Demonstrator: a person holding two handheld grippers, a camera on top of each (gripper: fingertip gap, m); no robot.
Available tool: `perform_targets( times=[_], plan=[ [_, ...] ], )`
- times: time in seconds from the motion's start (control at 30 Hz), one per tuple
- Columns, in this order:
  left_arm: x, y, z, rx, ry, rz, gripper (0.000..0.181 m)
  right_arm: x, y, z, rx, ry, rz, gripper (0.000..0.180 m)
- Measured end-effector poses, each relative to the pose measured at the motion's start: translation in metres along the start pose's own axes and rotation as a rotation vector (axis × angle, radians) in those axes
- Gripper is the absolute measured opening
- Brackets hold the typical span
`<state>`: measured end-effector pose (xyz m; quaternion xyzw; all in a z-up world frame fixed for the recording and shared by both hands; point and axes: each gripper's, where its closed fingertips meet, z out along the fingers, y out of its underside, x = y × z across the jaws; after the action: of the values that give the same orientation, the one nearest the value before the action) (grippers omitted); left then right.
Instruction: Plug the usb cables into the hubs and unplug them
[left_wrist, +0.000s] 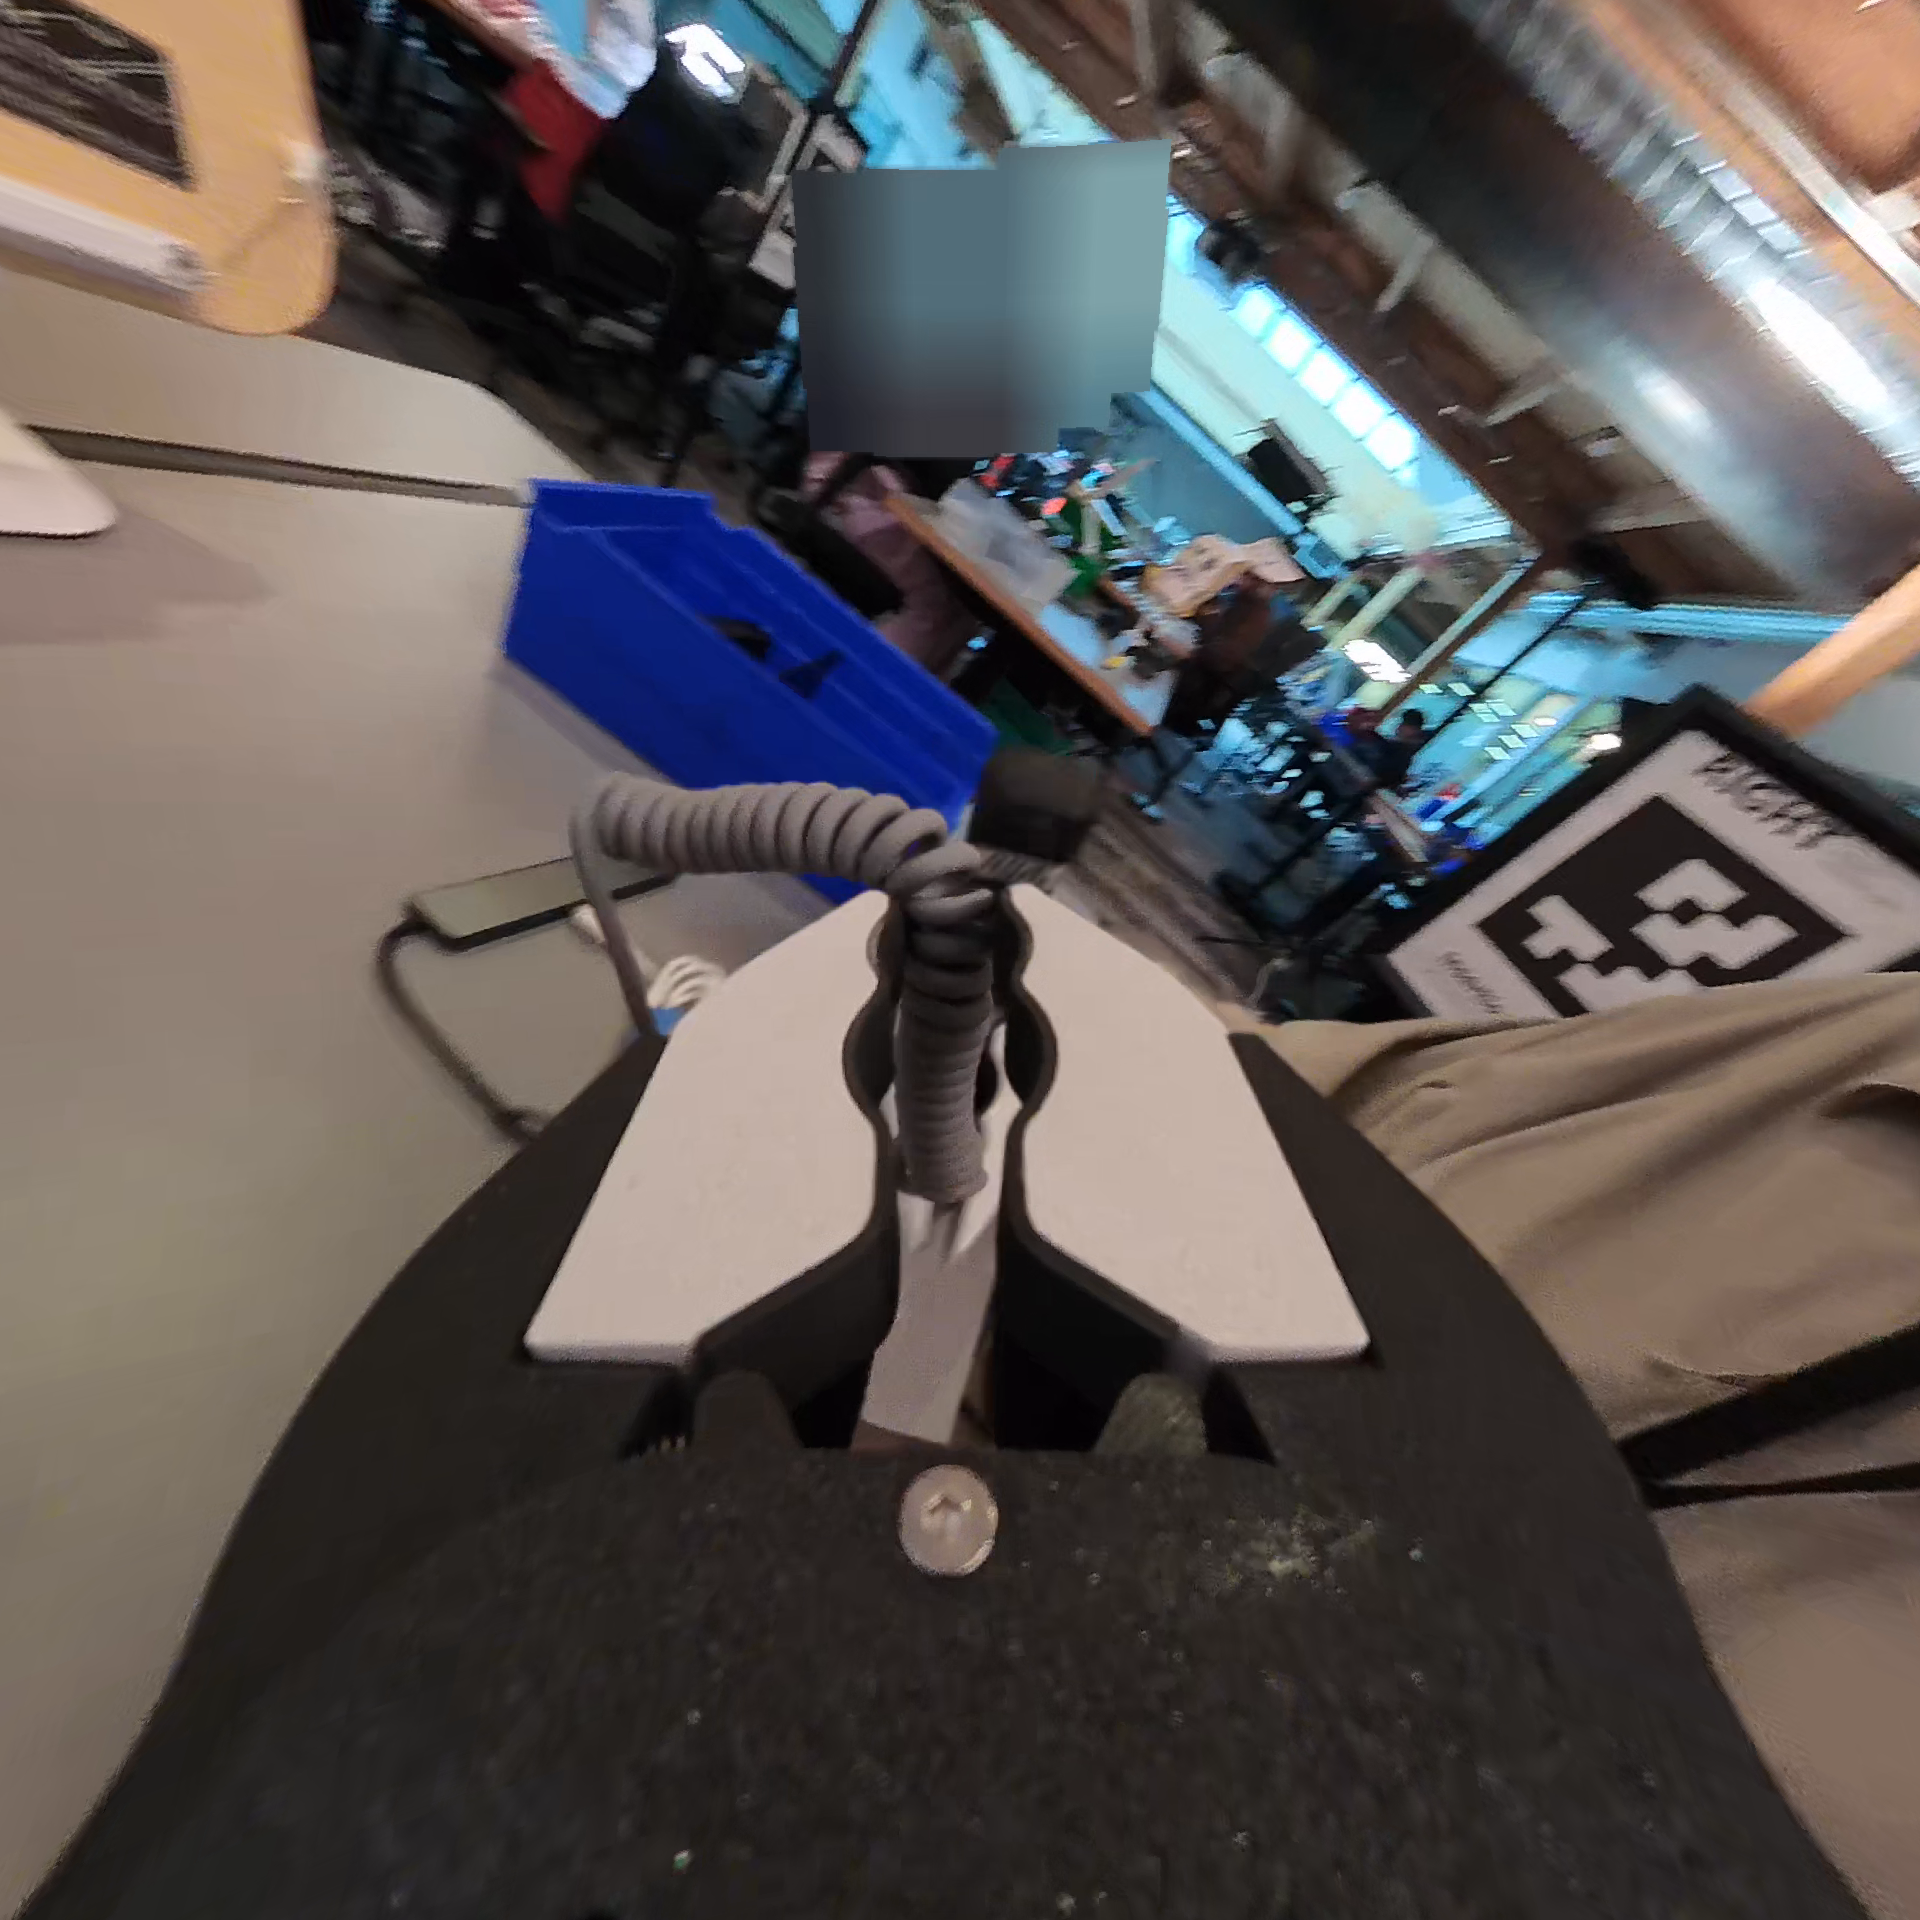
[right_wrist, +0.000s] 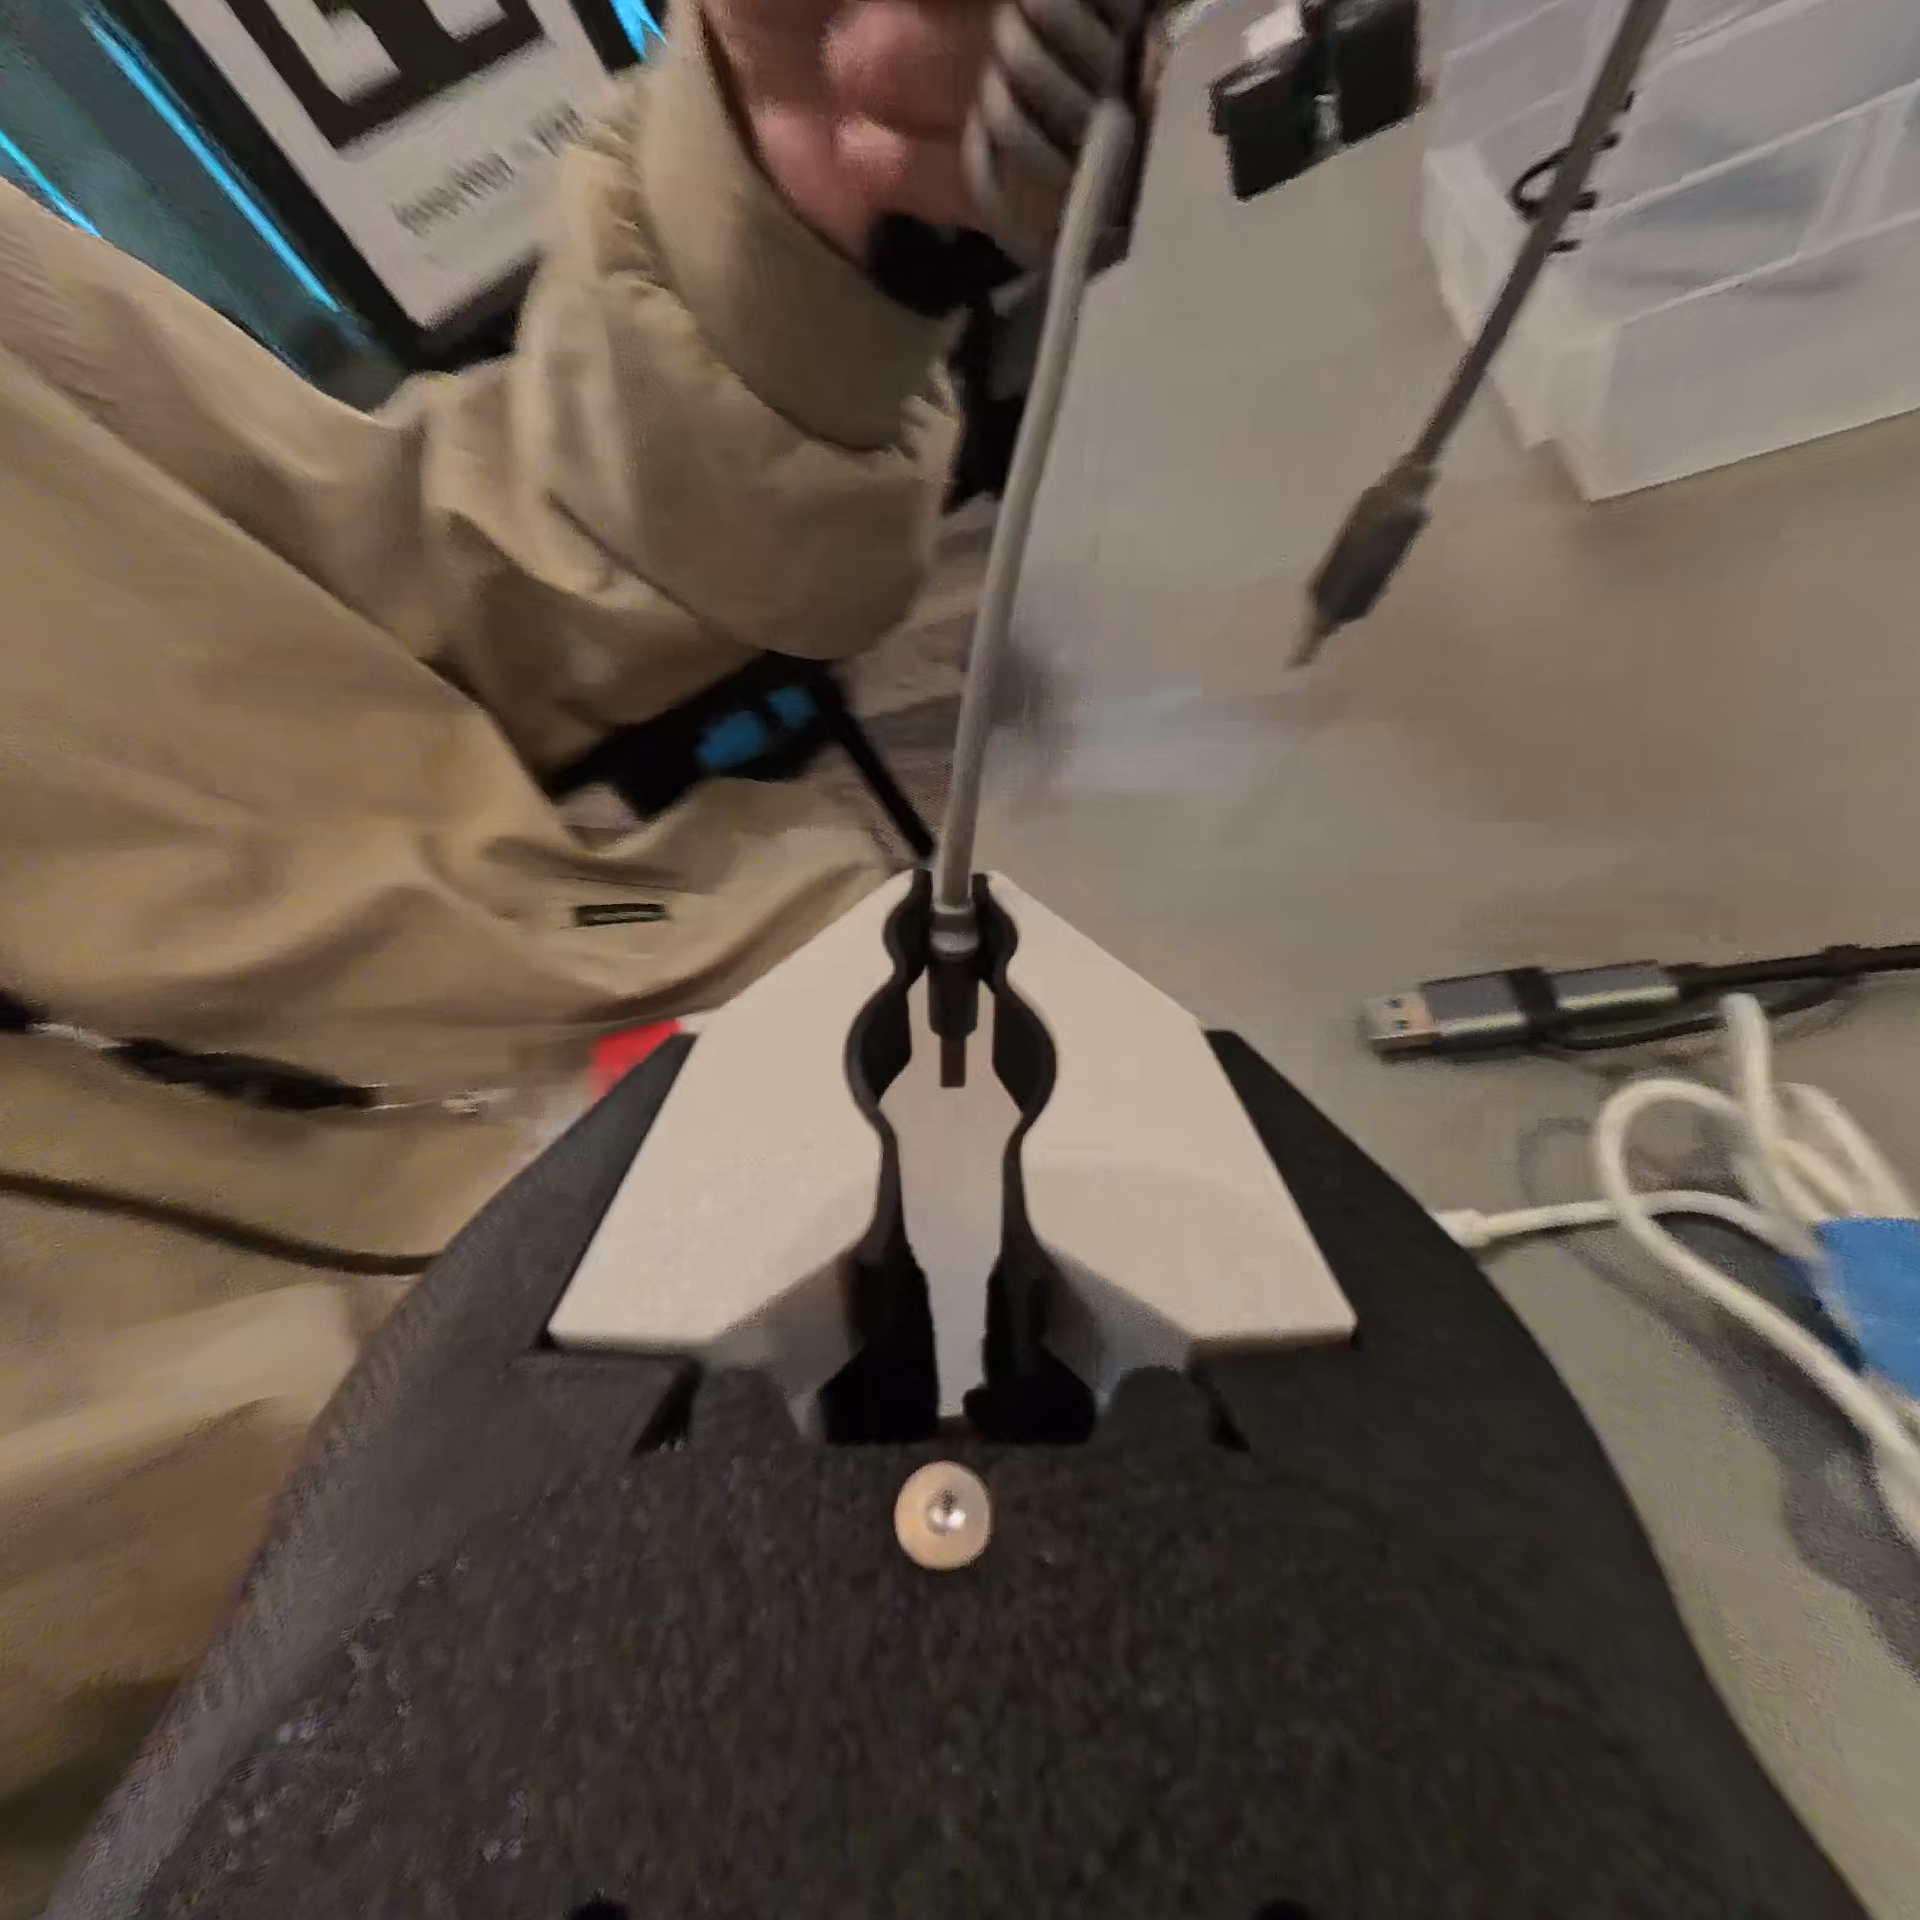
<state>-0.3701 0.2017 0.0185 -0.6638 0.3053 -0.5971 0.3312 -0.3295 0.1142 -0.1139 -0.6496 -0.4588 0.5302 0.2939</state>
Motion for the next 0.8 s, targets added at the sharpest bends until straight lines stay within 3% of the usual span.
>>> perform_targets(
  times=[0.13, 0.17, 0.23, 0.3, 0.4, 0.5, 0.63, 0.7, 0.8],
  plan=[
    [-0.031, 0.046, -0.009, -0.162, -0.185, 0.073, 0.016, -0.026, -0.014, -0.021, 0.086, -0.203, 0.093, 0.007],
    [-0.043, 0.06, -0.012, -0.223, -0.27, 0.11, 0.02, -0.028, -0.017, -0.026, 0.103, -0.229, 0.11, 0.007],
    [-0.061, 0.071, -0.022, -0.276, -0.448, 0.223, 0.046, -0.022, -0.026, -0.036, 0.16, -0.236, 0.155, 0.007],
    [-0.049, 0.061, -0.026, -0.212, -0.498, 0.336, 0.049, -0.009, -0.032, -0.044, 0.214, -0.203, 0.209, 0.007],
    [0.002, 0.067, -0.002, -0.106, -0.276, 0.337, 0.035, -0.003, -0.036, -0.045, 0.247, -0.226, 0.289, 0.007],
    [0.047, 0.12, 0.038, -0.144, 0.095, 0.143, 0.029, -0.018, -0.047, -0.042, 0.292, -0.324, 0.29, 0.007],
    [0.038, 0.147, 0.071, -0.125, 0.208, -0.142, 0.049, -0.049, -0.053, -0.04, 0.293, -0.544, 0.321, 0.007],
    [0.036, 0.134, 0.073, -0.053, 0.259, -0.184, 0.053, -0.06, -0.045, -0.033, 0.232, -0.597, 0.327, 0.007],
    [0.037, 0.126, 0.076, -0.012, 0.312, -0.201, 0.05, -0.06, -0.054, -0.036, 0.281, -0.642, 0.369, 0.007]
  ],
)
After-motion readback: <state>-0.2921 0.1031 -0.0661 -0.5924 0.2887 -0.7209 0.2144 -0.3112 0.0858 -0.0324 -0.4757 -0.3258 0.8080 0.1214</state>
